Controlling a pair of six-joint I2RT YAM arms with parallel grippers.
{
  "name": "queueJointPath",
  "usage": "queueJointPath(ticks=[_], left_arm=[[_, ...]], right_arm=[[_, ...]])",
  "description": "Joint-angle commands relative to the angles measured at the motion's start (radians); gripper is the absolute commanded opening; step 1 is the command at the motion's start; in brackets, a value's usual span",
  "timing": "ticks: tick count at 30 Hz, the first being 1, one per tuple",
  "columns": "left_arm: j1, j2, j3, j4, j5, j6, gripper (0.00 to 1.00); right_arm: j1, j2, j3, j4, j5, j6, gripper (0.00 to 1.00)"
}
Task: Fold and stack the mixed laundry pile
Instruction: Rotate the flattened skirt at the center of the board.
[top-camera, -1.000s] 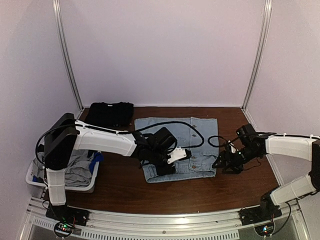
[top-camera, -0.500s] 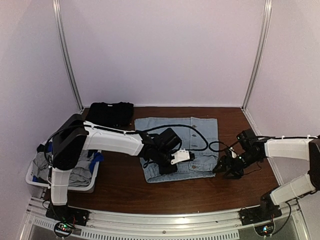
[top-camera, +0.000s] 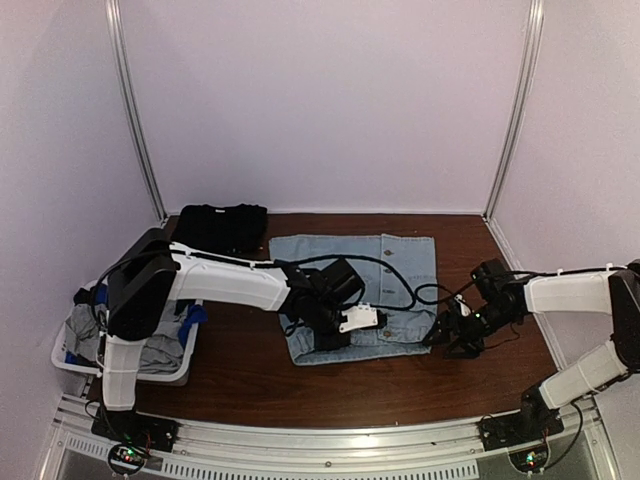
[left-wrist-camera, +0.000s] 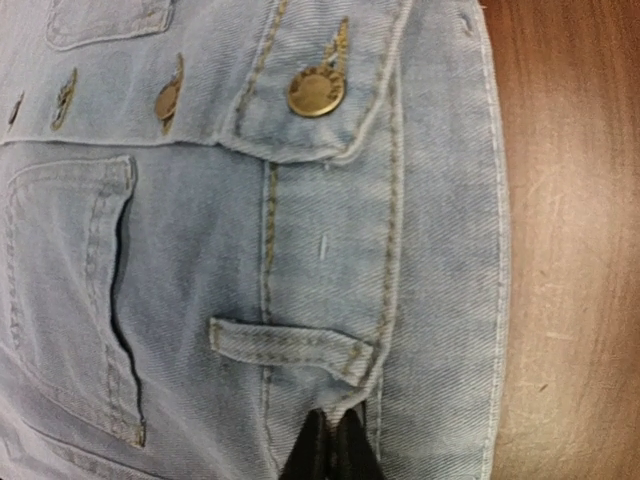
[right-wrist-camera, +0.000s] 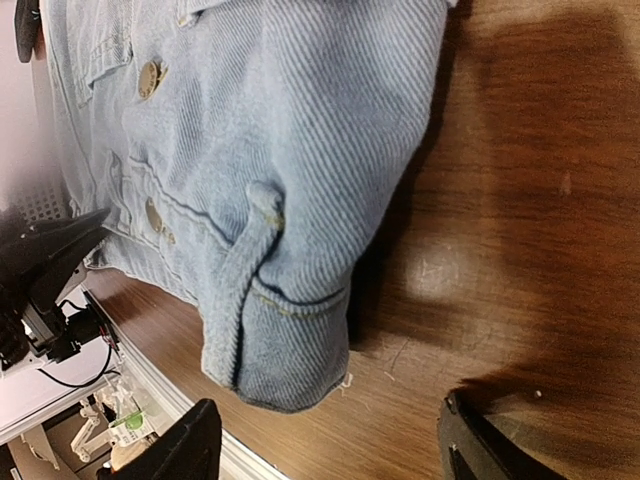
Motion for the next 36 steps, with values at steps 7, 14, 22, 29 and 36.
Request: queueJointPath(ticks=[7,14,22,29,36], left_arm=[[-0.007,-0.114,0.137,-0.102,0.088,-0.01,0.0],[-0.02,-0.175,0.056,-0.151,0.198,-0.046,0.0],[-0.083,-0.088,-0.046,-0.054,0.128,-0.14,0.0],[-0.083,-0.077,-0.048,-0.002,0.109,-0.185,0.0],[-0.075,-0.073,0.011,-0.048,0.077,-0.185,0.0]], right_arm=[[-0.045,0.004,0.024,0.037,-0.056,0.004,0.74],[-0.111,-0.053,0.017,0.074,-0.158,0.042,0.77],[-0.112,0.027,0.0,0.075,-0.15,0.042,0.65],[-0.104,0.087,0.012,-0.001,-0.114,-0.01,0.69],[-0.082,0.13,0.036,0.039,-0.157,0.026,0.48]])
